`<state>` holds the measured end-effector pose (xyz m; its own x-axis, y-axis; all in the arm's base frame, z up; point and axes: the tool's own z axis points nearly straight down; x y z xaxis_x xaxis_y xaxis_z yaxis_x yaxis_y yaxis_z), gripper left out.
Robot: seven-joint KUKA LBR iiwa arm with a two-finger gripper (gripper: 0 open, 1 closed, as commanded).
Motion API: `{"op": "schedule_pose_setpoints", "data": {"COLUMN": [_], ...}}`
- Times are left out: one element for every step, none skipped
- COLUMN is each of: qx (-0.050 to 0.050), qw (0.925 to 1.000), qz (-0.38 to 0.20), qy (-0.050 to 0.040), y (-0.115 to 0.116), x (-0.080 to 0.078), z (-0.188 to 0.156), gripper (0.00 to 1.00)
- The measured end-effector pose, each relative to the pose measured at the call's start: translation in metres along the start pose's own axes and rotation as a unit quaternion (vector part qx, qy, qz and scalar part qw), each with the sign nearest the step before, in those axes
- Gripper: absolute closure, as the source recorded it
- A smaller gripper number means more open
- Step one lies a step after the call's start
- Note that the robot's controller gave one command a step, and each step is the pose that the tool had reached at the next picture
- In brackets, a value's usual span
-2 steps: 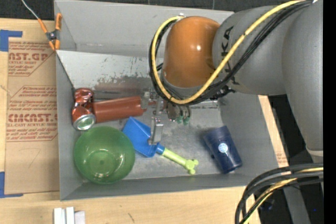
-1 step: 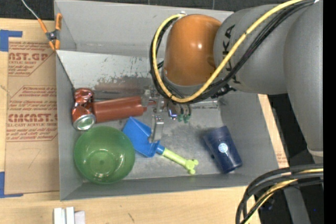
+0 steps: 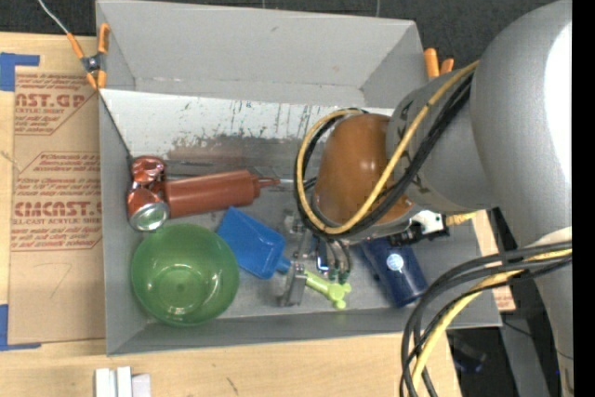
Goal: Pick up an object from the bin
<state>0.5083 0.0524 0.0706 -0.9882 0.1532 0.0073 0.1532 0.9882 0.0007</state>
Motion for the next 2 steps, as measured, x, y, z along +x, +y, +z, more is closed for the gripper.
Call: {"op": "schedule_pose_setpoints", "data": {"qx": [0.0, -0.001], "qw": [0.9999, 0.9997], "qz": [-0.01, -0.023], "qy": [-0.0062, 0.0007], "y": [-0.027, 0.055], "x": [-0.004, 0.018], "z": [-0.047, -0.028], "gripper": [0.0, 0.0]}}
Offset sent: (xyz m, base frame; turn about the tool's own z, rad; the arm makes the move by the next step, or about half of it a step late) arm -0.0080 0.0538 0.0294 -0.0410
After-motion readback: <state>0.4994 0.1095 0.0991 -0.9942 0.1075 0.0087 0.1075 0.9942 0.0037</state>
